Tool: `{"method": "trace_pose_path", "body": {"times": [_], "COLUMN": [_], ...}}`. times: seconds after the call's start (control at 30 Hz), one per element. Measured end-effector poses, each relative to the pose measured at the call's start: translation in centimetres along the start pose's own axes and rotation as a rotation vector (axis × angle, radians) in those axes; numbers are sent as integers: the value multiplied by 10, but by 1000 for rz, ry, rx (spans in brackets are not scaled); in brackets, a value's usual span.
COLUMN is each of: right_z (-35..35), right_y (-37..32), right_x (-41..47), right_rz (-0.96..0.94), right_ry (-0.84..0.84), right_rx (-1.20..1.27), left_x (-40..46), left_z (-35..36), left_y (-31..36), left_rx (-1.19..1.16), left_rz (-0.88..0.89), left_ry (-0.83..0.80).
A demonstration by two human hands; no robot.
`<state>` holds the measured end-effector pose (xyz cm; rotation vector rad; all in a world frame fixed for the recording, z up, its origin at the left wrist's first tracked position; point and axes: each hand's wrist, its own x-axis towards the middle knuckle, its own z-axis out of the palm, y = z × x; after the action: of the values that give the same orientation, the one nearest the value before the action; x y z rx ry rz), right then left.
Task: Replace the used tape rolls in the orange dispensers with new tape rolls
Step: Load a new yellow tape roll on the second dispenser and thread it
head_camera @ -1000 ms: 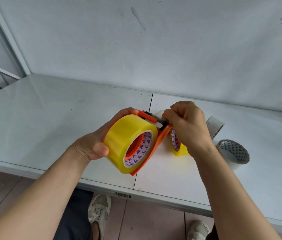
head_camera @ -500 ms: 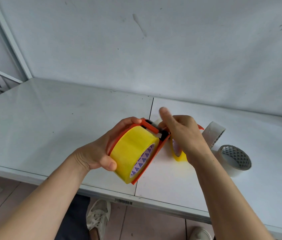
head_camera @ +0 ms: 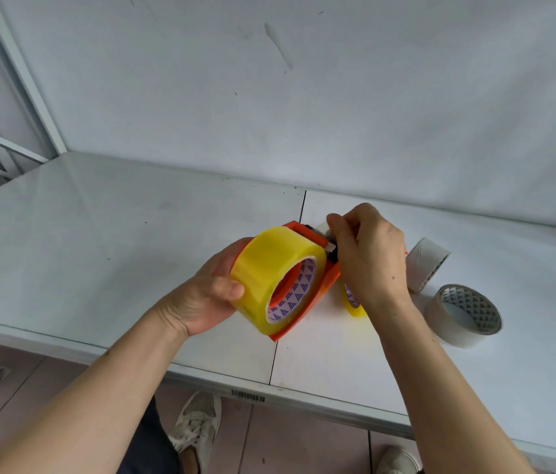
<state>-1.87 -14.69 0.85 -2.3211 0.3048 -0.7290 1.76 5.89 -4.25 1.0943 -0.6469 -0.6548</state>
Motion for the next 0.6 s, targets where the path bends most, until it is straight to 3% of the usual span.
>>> {"method": "trace_pose_path", "body": {"times": [0.33,0.43,0.6], "right_z": [8,12,9], "right_y": [1,-1,1], "right_x": [2,1,6], "right_rz": [62,52,55], "right_ry": [52,73,69], "right_rx": [-134,-55,63], "left_x": [9,12,11], "left_z": [14,15,6], "left_y": [-10,-10,-9], "left_rx": [96,239,243], "left_rz": [64,87,165], "left_ry": [386,398,400]}}
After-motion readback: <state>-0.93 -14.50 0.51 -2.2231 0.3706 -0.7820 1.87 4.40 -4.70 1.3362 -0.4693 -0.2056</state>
